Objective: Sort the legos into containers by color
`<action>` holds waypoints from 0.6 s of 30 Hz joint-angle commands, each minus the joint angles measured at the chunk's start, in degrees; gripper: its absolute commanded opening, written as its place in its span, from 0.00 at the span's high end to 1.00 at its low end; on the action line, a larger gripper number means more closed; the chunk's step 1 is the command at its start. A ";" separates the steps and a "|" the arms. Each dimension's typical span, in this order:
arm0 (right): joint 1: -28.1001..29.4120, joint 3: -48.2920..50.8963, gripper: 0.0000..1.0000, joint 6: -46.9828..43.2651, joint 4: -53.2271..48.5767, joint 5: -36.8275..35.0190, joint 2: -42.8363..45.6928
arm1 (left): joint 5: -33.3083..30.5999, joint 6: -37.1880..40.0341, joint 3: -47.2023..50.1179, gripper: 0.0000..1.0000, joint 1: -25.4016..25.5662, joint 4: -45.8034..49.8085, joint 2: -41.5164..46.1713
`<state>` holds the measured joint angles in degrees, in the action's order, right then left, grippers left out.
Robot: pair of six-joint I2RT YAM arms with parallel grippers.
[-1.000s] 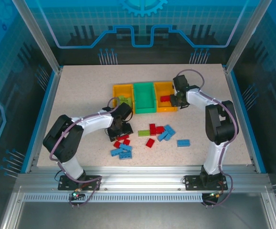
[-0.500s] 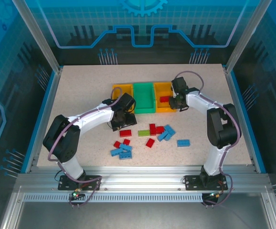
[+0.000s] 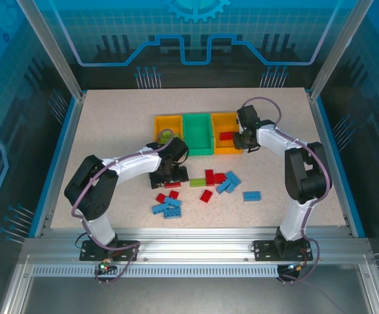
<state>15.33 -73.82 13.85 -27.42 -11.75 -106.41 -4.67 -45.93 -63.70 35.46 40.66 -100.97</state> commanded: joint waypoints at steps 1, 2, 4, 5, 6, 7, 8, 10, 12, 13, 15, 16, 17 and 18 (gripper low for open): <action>-0.87 -0.17 0.68 0.49 -1.23 -0.48 1.23 | -0.17 1.81 -1.54 0.10 0.91 1.53 -1.75; -1.06 -0.15 0.68 0.48 -1.32 -0.55 1.26 | -0.12 1.90 -1.34 0.11 0.92 1.31 -1.94; -1.31 -0.10 0.68 0.48 -1.35 -0.39 1.21 | -0.37 2.29 -1.27 0.13 0.92 1.15 -2.55; -1.44 -0.09 0.68 0.40 -1.28 -0.21 1.25 | -0.50 2.47 -1.41 0.15 0.92 1.17 -2.86; -1.50 -0.18 0.68 0.39 -1.32 0.01 1.12 | -0.65 2.60 -1.51 0.17 0.91 1.09 -3.18; -1.52 -0.18 0.68 0.26 -1.33 0.13 1.06 | -0.70 2.71 -1.68 0.21 0.92 0.95 -3.44; -1.46 -0.25 0.68 0.22 -1.39 0.15 0.97 | -0.85 2.82 -1.95 0.25 0.92 0.82 -3.58; -1.53 -0.36 0.68 0.05 -1.41 0.03 0.81 | -1.20 3.29 -2.88 0.34 0.95 0.80 -3.99; -1.56 -0.23 0.68 -0.25 -1.05 0.14 1.01 | -1.79 4.20 -4.35 0.42 0.90 1.40 -4.44; -1.60 -0.18 0.68 -0.35 -0.89 0.09 1.10 | -2.04 4.58 -4.99 0.46 0.85 1.80 -4.58; -1.96 -0.25 0.68 -0.46 -0.46 0.72 1.35 | -2.49 5.36 -6.32 0.48 0.79 2.71 -4.77; -2.30 -0.27 0.68 -0.46 -0.20 1.59 1.43 | -2.66 5.56 -6.93 0.48 0.81 3.03 -4.72; -2.79 -0.43 0.68 -0.32 -0.01 2.41 1.44 | -2.80 5.80 -7.66 0.48 0.83 3.47 -4.59; -3.14 -0.52 0.68 -0.22 0.14 3.14 1.45 | -2.93 5.93 -8.28 0.48 0.80 3.95 -4.43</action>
<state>14.24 -73.82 13.85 -27.53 -10.87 -106.41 -6.11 -41.67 -69.30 36.01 41.95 -105.03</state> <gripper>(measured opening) 0.320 0.623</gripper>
